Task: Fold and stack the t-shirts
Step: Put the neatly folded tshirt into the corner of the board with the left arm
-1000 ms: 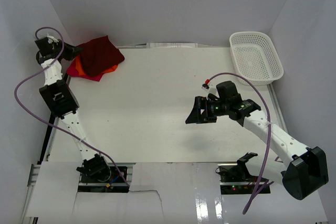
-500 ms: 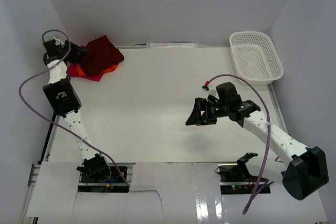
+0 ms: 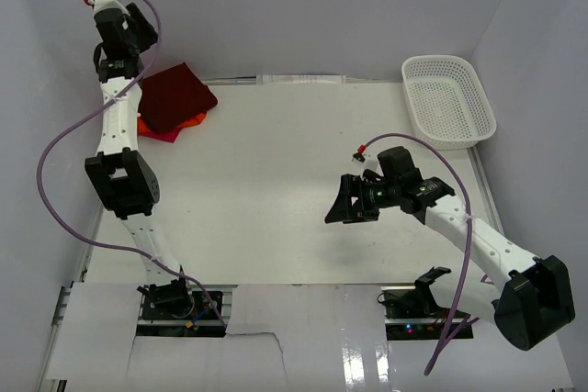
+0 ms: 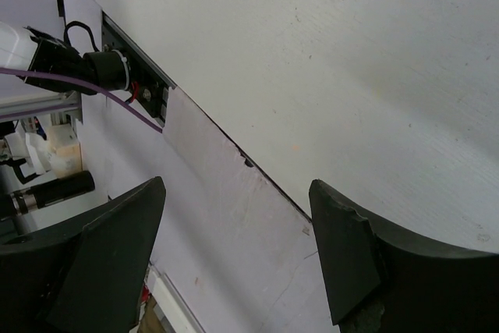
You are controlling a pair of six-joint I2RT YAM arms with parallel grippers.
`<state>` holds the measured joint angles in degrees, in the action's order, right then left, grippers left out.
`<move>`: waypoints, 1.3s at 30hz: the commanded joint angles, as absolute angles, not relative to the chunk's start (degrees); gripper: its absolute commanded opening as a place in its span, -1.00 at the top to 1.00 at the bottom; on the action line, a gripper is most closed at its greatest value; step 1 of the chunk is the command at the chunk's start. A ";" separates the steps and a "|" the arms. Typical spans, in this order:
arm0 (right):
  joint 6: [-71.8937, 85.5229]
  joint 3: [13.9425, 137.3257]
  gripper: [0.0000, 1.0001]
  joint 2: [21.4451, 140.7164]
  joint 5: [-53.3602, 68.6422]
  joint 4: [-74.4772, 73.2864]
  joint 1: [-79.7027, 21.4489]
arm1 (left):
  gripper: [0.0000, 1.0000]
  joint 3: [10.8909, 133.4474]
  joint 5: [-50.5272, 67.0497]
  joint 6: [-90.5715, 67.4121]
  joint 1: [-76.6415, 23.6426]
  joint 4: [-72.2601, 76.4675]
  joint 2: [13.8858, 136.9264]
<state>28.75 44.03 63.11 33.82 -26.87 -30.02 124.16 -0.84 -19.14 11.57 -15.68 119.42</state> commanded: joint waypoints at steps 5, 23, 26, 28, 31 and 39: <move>28.65 43.42 -0.60 62.49 36.65 -24.34 -30.23 | -0.28 107.17 -16.17 -9.75 6.42 -6.69 113.82; 27.42 41.31 -0.60 64.25 40.51 -21.54 -30.32 | -0.71 97.63 -18.72 -9.40 9.05 9.31 122.68; 27.68 40.61 -0.60 65.13 41.22 -20.31 -30.23 | -0.73 101.14 -16.18 -9.93 10.46 10.28 127.43; 27.77 40.17 -0.60 65.21 41.75 -19.69 -30.23 | -0.75 103.61 -11.89 -10.37 11.25 11.33 131.21; 27.42 39.38 -0.60 65.56 42.10 -19.77 -30.32 | -0.80 105.90 -9.85 -10.55 12.39 16.23 135.87; 27.51 38.32 -0.60 65.92 42.36 -19.69 -30.23 | -0.84 105.83 -13.18 -8.44 14.06 21.62 138.87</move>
